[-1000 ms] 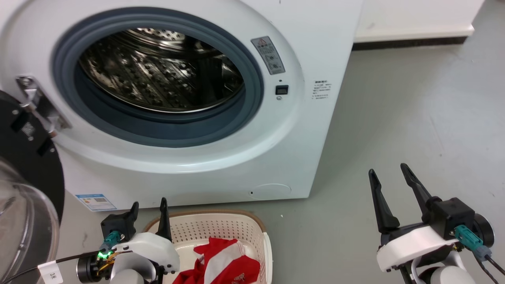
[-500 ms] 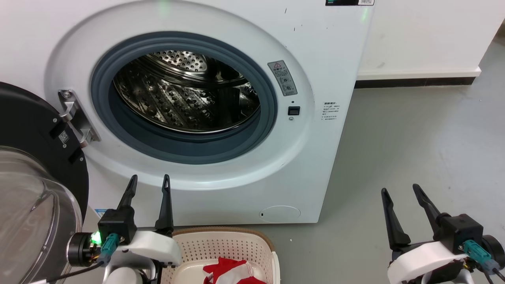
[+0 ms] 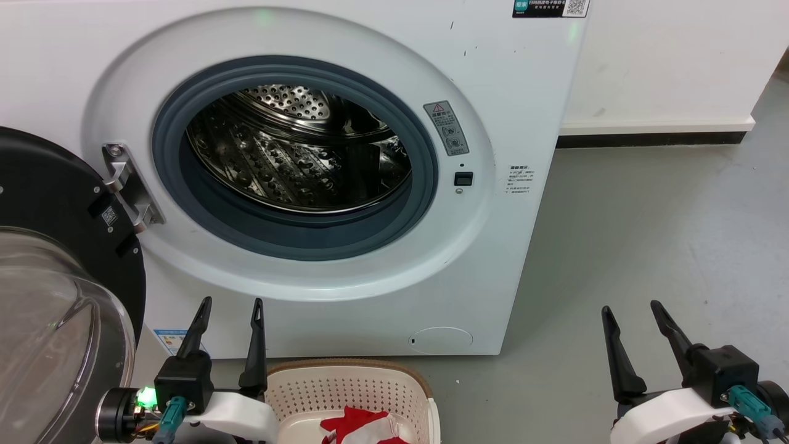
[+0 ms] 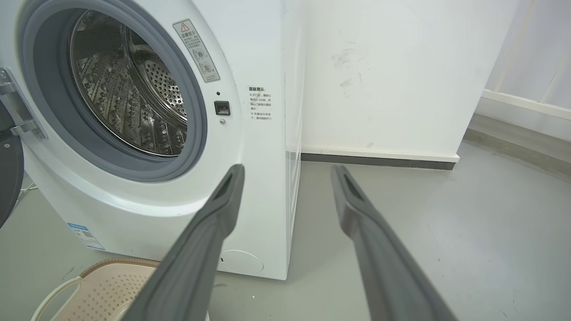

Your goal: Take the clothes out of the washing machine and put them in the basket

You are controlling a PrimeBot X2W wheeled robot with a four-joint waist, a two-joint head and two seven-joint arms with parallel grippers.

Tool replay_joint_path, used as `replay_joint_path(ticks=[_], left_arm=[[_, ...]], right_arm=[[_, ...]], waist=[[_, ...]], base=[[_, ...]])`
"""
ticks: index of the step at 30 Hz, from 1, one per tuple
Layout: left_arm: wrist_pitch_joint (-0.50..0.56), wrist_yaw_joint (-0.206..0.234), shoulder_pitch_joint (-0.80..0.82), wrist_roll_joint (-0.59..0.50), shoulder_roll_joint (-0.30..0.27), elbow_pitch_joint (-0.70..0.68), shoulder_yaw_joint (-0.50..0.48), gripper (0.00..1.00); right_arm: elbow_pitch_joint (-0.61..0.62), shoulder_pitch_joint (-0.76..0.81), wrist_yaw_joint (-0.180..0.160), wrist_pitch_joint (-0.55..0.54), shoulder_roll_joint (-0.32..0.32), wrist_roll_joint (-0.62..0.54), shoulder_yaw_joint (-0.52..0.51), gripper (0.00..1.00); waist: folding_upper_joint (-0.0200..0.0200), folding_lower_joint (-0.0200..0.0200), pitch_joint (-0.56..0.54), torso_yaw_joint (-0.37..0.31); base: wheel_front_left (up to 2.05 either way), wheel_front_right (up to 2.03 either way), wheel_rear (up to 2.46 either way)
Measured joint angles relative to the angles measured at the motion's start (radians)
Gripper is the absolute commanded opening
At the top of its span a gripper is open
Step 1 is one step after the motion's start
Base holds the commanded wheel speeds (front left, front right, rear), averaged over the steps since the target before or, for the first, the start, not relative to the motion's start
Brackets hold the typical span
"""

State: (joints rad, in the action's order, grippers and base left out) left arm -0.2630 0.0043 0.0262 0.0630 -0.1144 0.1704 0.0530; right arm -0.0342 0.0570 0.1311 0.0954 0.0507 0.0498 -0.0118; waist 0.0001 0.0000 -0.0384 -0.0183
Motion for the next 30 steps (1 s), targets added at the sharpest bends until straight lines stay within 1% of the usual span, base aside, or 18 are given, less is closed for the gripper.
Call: replay_joint_path(ticks=[25, 26, 28, 30], left_arm=[[0.003, 0.013, -0.002, 0.024, -0.011, 0.000, 0.013, 1.00], [0.004, 0.013, -0.003, 0.026, -0.009, 0.004, 0.014, 0.00], [0.007, 0.013, -0.007, 0.030, -0.003, 0.023, 0.013, 0.00], [0.022, 0.012, -0.008, 0.056, 0.000, 0.035, 0.006, 0.00]], right_arm=[[0.001, 0.000, 0.000, 0.000, 0.000, 0.006, 0.011, 1.00], [-0.002, 0.001, 0.000, 0.000, 0.000, 0.007, 0.012, 0.00], [-0.020, 0.009, 0.000, 0.000, 0.000, 0.009, 0.013, 0.00], [-0.026, 0.014, 0.000, 0.000, 0.000, 0.038, 0.016, 0.00]], waist=[[0.0000, 0.0001, 0.021, 0.003], [0.0000, 0.0001, 0.021, 0.003], [0.0000, 0.0001, 0.021, 0.003], [0.0000, 0.0001, 0.021, 0.003]], base=[[0.00, 0.00, 0.00], [0.00, 0.00, 0.00], [0.00, 0.00, 0.00], [0.00, 0.00, 0.00]])
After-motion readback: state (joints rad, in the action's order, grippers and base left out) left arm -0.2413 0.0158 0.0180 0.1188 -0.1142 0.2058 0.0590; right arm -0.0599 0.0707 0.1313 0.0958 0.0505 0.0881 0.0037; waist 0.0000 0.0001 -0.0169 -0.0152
